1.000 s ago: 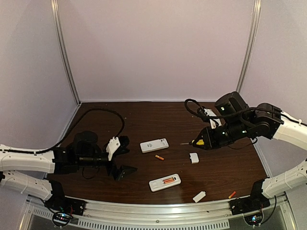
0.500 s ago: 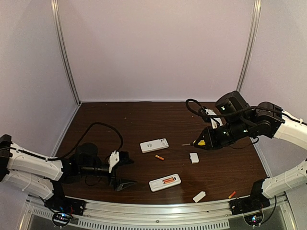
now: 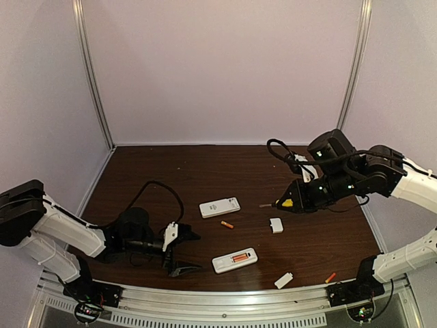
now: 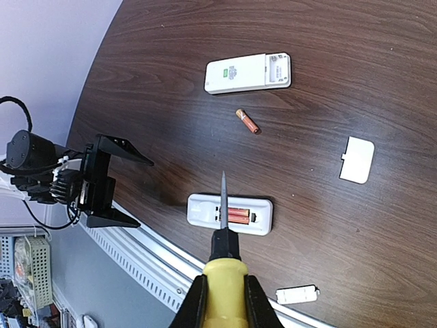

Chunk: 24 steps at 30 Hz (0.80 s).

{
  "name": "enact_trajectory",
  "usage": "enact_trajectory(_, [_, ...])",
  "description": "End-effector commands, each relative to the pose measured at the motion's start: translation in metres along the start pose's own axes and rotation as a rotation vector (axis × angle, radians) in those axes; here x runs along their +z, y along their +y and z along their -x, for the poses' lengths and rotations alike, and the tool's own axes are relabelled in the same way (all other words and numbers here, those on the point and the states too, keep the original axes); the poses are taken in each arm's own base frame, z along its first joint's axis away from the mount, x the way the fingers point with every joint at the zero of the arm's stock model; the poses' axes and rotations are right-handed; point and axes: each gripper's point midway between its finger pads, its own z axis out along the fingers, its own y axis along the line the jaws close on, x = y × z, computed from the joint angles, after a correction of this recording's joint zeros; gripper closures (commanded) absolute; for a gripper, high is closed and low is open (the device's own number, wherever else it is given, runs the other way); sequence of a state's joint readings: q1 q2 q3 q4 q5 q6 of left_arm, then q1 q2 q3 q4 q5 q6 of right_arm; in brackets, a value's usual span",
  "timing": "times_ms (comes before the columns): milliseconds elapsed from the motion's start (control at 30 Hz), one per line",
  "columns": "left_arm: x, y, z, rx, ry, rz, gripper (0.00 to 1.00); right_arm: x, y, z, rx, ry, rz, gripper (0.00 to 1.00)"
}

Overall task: Unload the batteries from the remote control
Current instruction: Pick up the remote control without the battery cover from the center of the board.

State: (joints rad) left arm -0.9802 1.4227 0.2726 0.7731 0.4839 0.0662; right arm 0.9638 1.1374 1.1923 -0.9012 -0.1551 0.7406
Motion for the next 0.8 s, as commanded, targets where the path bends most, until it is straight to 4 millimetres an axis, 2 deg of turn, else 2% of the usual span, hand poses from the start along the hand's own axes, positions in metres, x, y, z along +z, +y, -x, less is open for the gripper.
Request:
enact_trajectory(0, [0.006, 0.002, 0.025, 0.068, -0.096, -0.032, 0.04, -0.007, -0.001, 0.008, 0.031, -0.052, 0.007, 1.0])
enact_trajectory(167, [0.01, -0.001, 0.026, 0.065, -0.1, -0.059, 0.04, -0.005, 0.0, 0.01, 0.053, -0.065, 0.02, 1.0])
enact_trajectory(400, [0.023, -0.009, 0.015, 0.094, -0.063, -0.093, 0.05, -0.006, -0.001, 0.009, 0.075, -0.064, 0.016, 1.0])
enact_trajectory(767, [0.059, -0.007, 0.008, 0.065, -0.049, 0.055, 0.08, -0.011, -0.007, 0.0, 0.11, -0.053, 0.009, 1.0])
